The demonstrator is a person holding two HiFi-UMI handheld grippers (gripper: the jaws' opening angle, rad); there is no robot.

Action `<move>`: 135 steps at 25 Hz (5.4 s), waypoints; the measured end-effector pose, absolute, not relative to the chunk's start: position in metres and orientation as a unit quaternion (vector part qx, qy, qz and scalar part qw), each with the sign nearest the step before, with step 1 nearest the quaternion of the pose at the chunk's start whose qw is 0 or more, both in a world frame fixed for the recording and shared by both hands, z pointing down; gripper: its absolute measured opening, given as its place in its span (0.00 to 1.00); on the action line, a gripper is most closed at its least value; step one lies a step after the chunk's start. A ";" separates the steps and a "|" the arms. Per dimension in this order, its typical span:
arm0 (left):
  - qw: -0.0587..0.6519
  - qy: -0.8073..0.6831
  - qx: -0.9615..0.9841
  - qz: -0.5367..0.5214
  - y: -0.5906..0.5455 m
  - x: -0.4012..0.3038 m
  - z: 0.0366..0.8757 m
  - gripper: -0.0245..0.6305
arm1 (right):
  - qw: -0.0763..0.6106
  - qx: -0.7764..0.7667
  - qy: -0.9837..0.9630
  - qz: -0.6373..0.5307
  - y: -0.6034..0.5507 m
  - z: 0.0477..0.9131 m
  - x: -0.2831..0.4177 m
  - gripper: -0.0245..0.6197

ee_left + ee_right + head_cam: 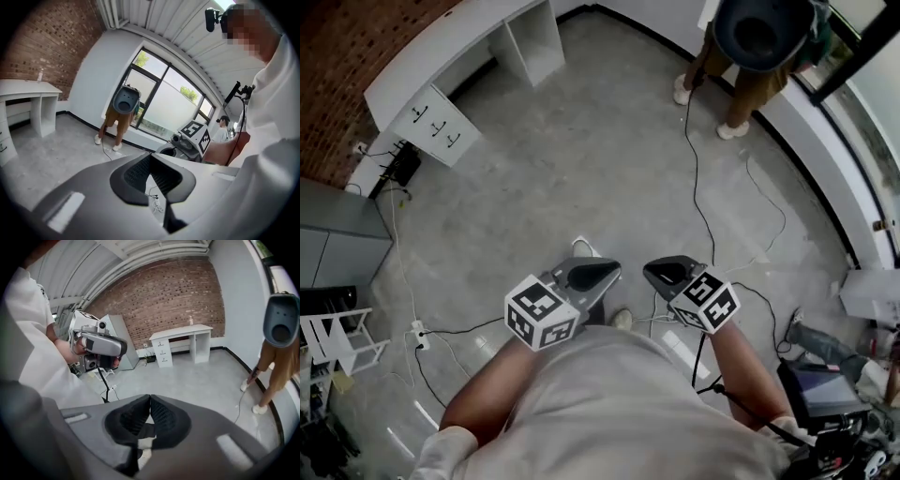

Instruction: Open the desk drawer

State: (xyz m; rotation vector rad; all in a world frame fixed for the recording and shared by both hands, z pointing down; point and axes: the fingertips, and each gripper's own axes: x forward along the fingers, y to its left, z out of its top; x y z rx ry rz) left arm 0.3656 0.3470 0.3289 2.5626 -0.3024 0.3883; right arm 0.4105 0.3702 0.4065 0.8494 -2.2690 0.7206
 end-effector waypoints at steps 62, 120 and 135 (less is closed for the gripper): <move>0.422 -0.621 0.601 -0.273 -0.419 -0.196 0.525 0.10 | 0.432 -0.208 -0.878 -0.009 -0.406 0.479 -0.119 0.04; 0.441 -0.621 0.324 -0.561 -0.647 -0.458 0.859 0.07 | 0.547 -0.483 -0.677 -0.098 -0.523 0.657 -0.271 0.04; 0.465 -0.622 0.316 -0.545 -0.586 -0.417 0.856 0.07 | 0.539 -0.491 -0.678 -0.090 -0.485 0.644 -0.275 0.04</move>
